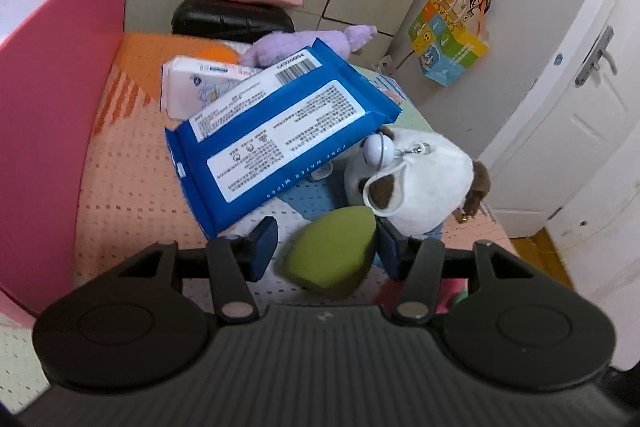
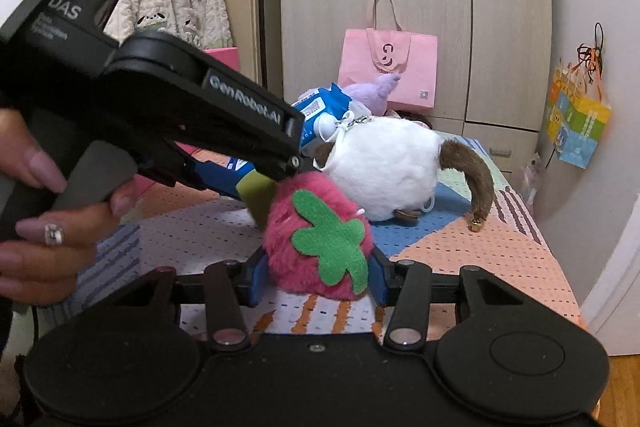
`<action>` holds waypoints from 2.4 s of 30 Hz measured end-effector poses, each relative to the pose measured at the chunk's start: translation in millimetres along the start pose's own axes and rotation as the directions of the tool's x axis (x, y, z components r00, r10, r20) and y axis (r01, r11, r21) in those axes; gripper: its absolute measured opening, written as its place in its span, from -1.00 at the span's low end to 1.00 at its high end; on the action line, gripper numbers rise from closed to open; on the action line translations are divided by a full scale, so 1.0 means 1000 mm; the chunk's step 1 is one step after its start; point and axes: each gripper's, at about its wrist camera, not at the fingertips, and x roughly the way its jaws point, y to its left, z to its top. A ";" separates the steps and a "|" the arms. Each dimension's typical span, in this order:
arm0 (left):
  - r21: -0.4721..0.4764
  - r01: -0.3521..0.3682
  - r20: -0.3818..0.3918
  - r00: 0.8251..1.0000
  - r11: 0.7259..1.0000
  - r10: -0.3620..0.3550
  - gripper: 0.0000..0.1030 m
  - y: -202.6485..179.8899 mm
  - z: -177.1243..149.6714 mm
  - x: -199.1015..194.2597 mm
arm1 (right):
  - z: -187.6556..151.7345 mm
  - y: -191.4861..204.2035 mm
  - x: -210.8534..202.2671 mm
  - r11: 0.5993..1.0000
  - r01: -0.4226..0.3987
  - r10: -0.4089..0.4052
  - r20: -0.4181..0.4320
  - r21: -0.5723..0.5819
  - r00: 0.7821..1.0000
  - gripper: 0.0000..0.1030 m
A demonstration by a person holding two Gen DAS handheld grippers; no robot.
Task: Organize soft objects
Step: 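Grasp the green sponge with the left tool while the right tool grasps the strawberry plush, then lift the sponge and strawberry plush with both tools and carry them over the pink box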
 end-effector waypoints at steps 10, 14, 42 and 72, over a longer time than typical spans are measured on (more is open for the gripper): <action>0.037 0.000 0.074 0.997 0.999 -0.003 -0.23 -0.004 -0.010 -0.018 | 0.000 0.001 0.002 1.000 0.008 -0.008 0.012 -0.004 1.000 0.05; 0.040 -0.015 0.097 0.995 0.999 0.011 -0.23 -0.001 -0.012 -0.031 | -0.001 0.002 -0.001 1.000 0.012 -0.012 0.011 -0.005 1.000 0.05; 0.039 -0.147 0.002 0.989 0.988 0.147 -0.23 0.045 -0.040 -0.121 | 0.024 0.030 -0.026 0.982 -0.177 0.186 -0.149 0.071 0.971 0.05; 0.054 -0.128 0.119 0.986 0.990 0.121 -0.22 0.093 0.014 -0.253 | 0.111 0.129 -0.058 0.874 -0.450 0.439 -0.099 -0.185 0.893 0.05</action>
